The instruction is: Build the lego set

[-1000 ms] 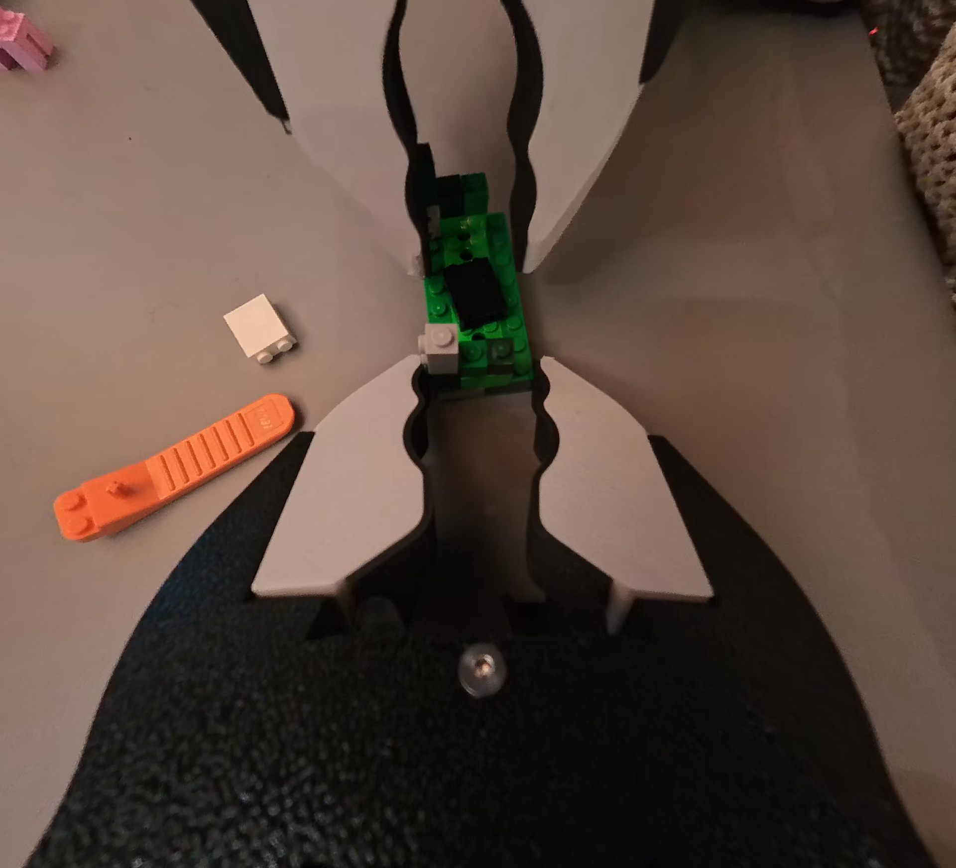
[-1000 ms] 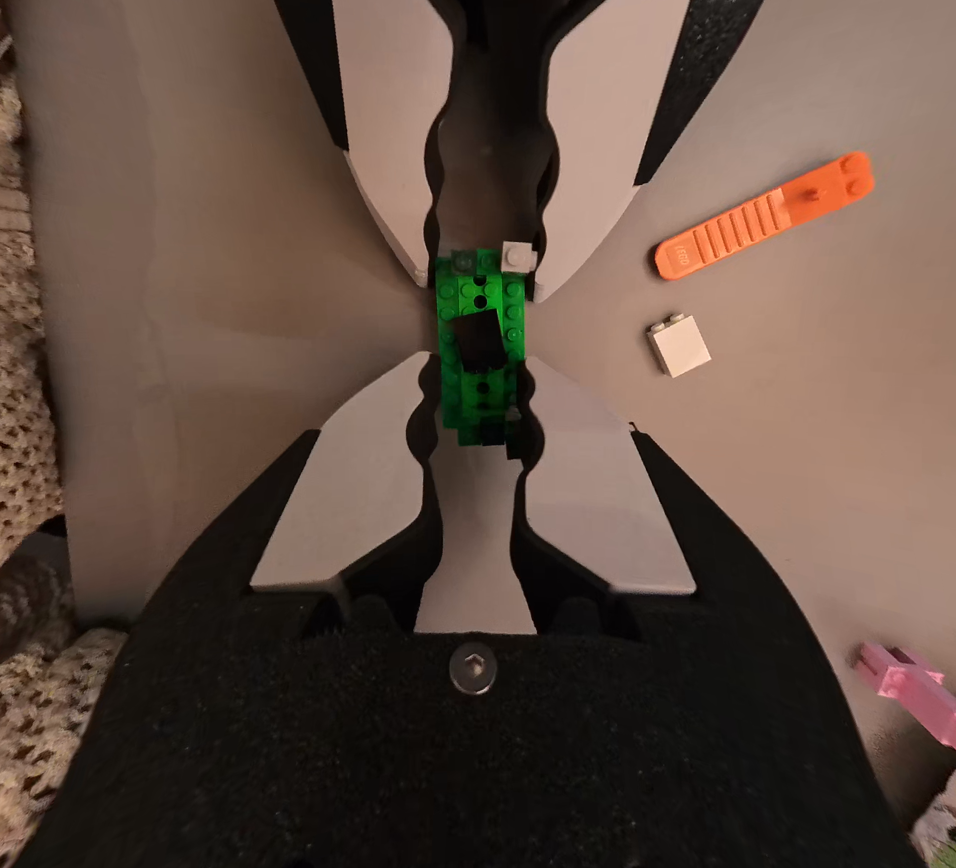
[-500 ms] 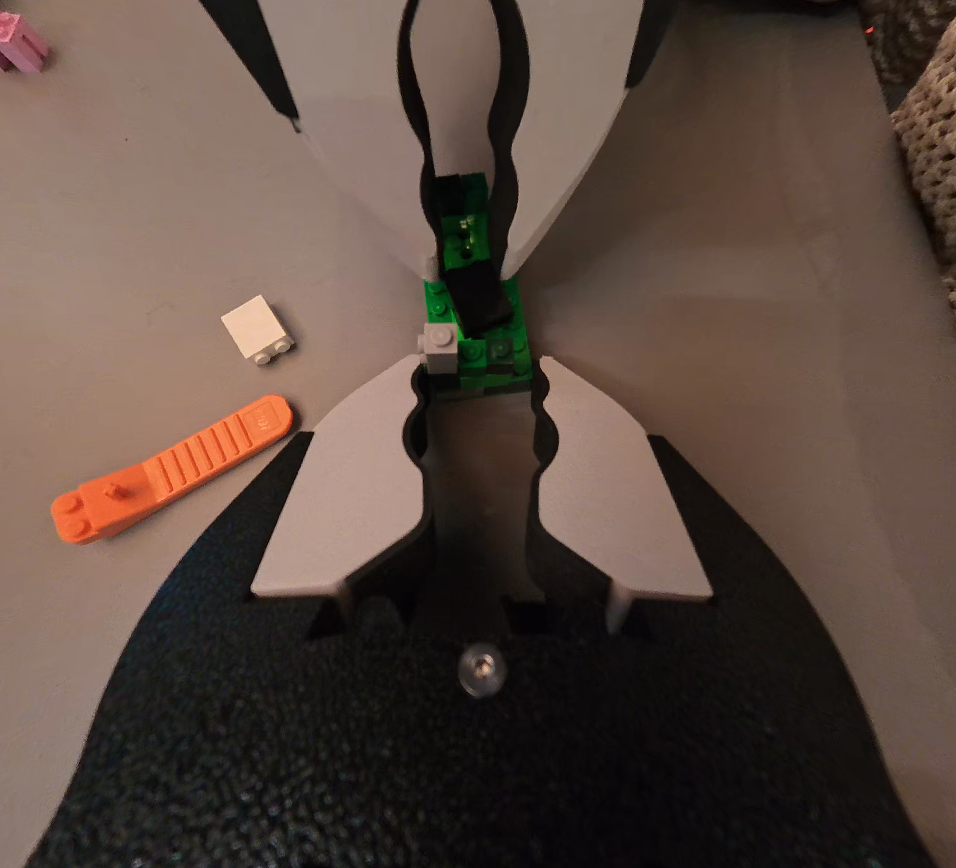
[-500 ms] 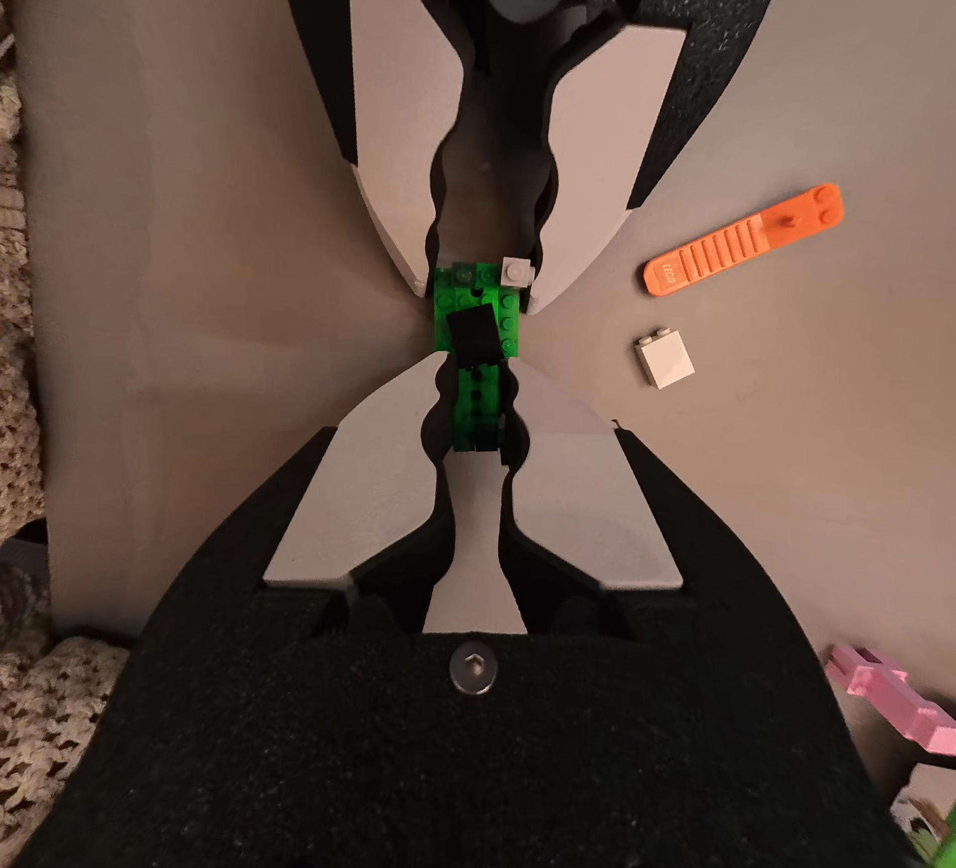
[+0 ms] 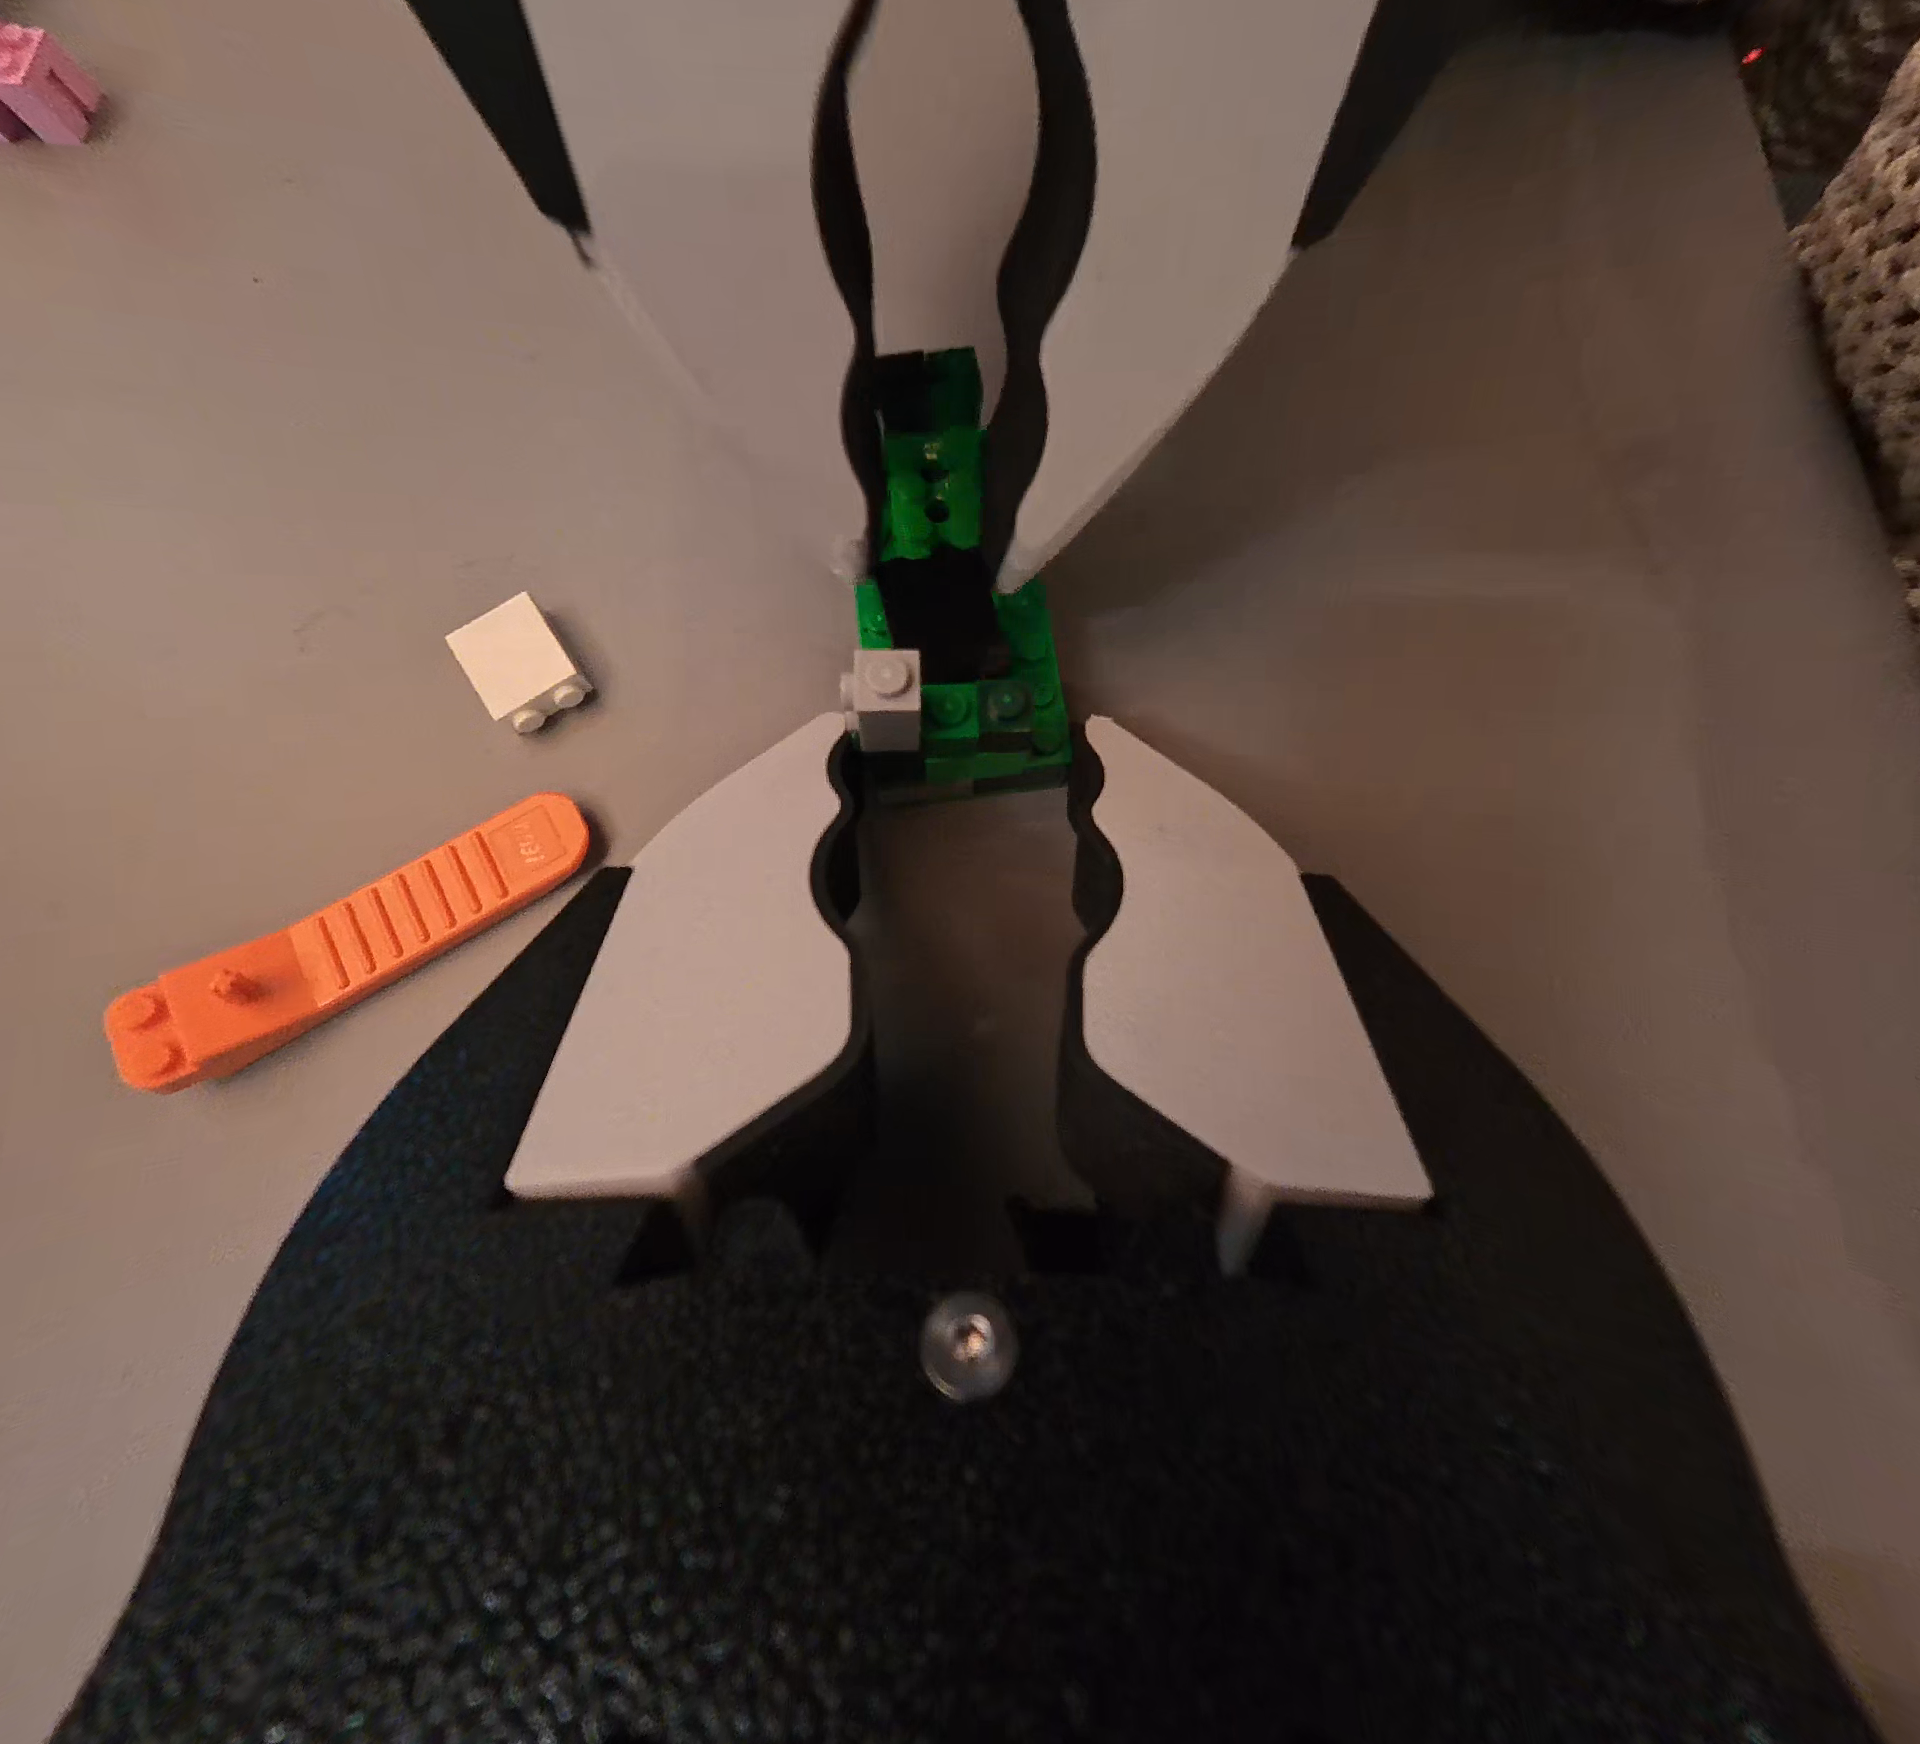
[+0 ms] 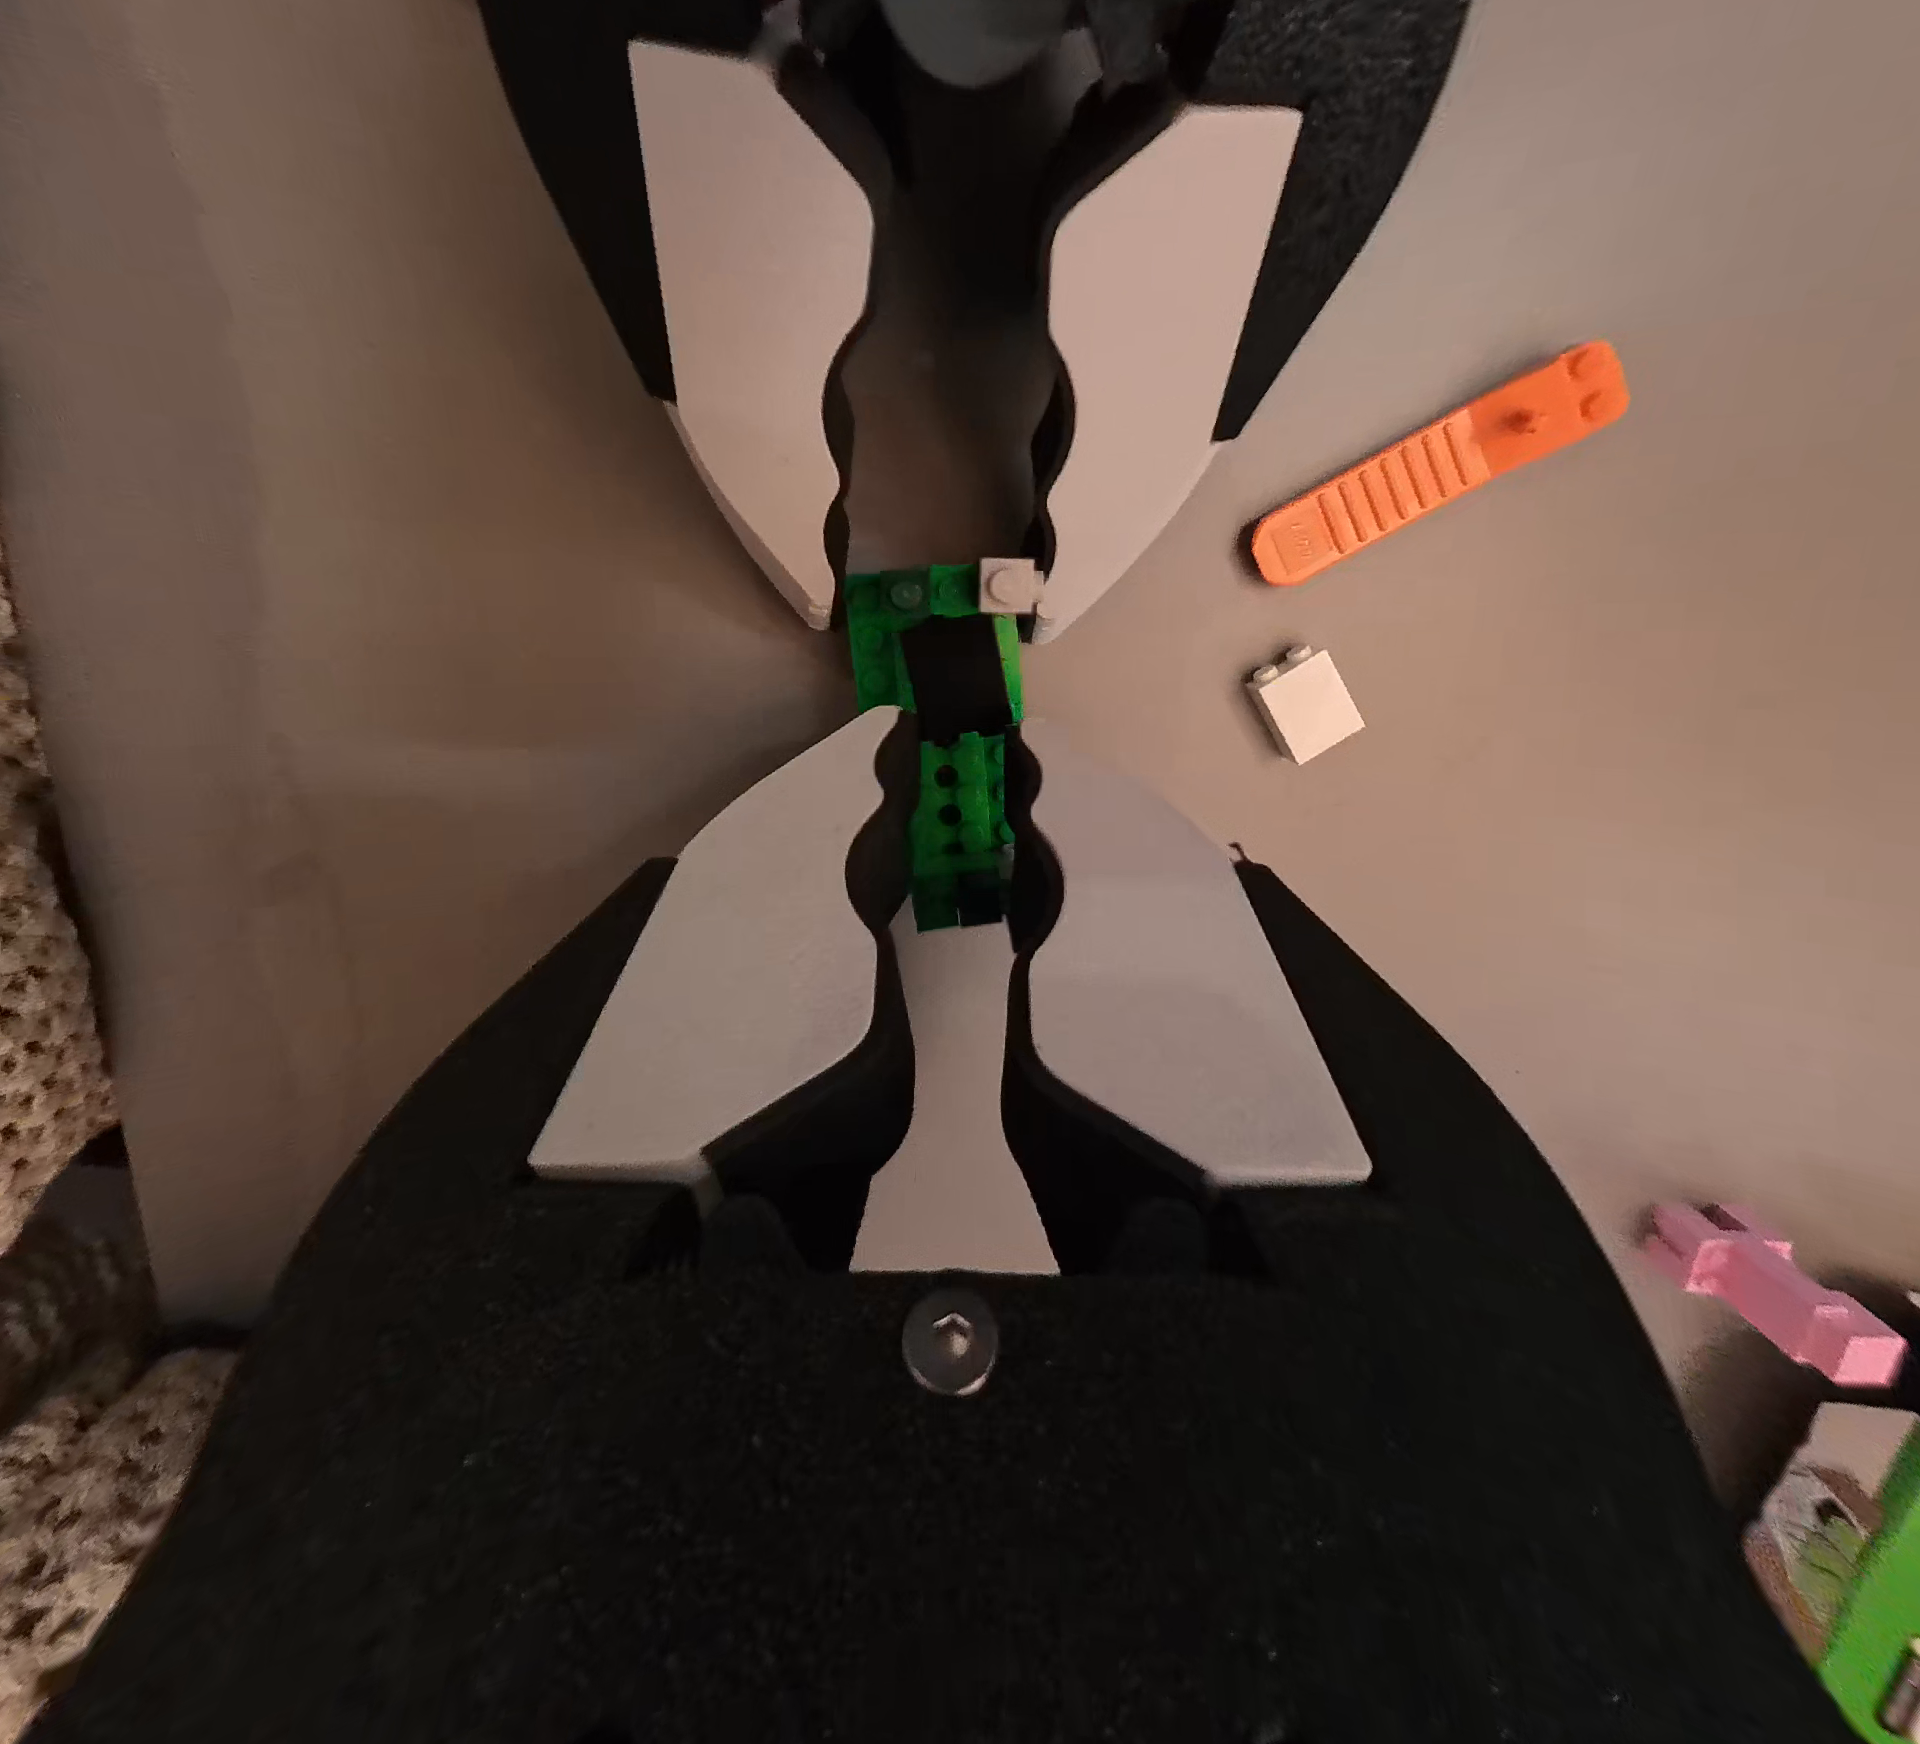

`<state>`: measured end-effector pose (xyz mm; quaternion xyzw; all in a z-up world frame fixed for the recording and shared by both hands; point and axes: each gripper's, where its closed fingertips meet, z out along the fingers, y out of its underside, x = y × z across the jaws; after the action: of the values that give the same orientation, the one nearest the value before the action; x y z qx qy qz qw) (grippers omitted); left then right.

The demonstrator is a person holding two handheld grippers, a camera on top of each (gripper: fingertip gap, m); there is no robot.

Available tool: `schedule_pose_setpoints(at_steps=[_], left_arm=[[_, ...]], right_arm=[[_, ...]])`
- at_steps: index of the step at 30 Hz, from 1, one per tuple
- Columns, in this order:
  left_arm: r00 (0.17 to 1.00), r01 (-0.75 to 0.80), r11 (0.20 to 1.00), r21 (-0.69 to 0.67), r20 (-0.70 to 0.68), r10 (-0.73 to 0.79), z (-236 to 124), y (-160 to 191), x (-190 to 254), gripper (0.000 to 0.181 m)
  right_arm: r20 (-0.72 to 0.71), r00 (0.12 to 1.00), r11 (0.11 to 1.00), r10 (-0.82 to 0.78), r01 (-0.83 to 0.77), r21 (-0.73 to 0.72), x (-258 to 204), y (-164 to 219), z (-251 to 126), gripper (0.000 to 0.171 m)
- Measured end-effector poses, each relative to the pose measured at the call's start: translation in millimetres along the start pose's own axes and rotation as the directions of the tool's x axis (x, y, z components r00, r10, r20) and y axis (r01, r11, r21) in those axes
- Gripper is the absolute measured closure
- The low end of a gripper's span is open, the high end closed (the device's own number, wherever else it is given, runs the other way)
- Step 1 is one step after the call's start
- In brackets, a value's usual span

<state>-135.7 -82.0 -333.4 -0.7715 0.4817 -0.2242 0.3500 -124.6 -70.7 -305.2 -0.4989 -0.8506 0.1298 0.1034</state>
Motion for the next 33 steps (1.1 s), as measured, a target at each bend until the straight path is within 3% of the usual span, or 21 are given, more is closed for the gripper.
schedule_pose_setpoints(at_steps=[1, 19, 27, 33], left_arm=[[1.000, 0.000, 1.000, 0.000, 0.000, 0.000, 0, 0, 0, 0.143], [1.000, -0.001, 1.000, 0.000, 0.000, 0.001, 0, -1, 0, 0.143], [1.000, -0.007, 1.000, 0.001, 0.016, 0.007, 0, -1, 0, 0.143], [0.998, 0.014, 0.997, 0.082, 0.068, -0.019, -12, -8, -13, 0.120]], right_arm=[[0.005, 1.000, 1.000, 0.005, -0.005, 0.009, 0, -1, -1, 0.157], [0.039, 0.999, 0.997, -0.025, 0.023, 0.073, -2, -5, -8, 0.157], [0.032, 0.999, 0.998, -0.027, 0.029, -0.057, -4, 11, 2, 0.157], [-0.006, 1.000, 1.000, -0.007, 0.007, 0.003, 5, 11, -14, 0.157]])
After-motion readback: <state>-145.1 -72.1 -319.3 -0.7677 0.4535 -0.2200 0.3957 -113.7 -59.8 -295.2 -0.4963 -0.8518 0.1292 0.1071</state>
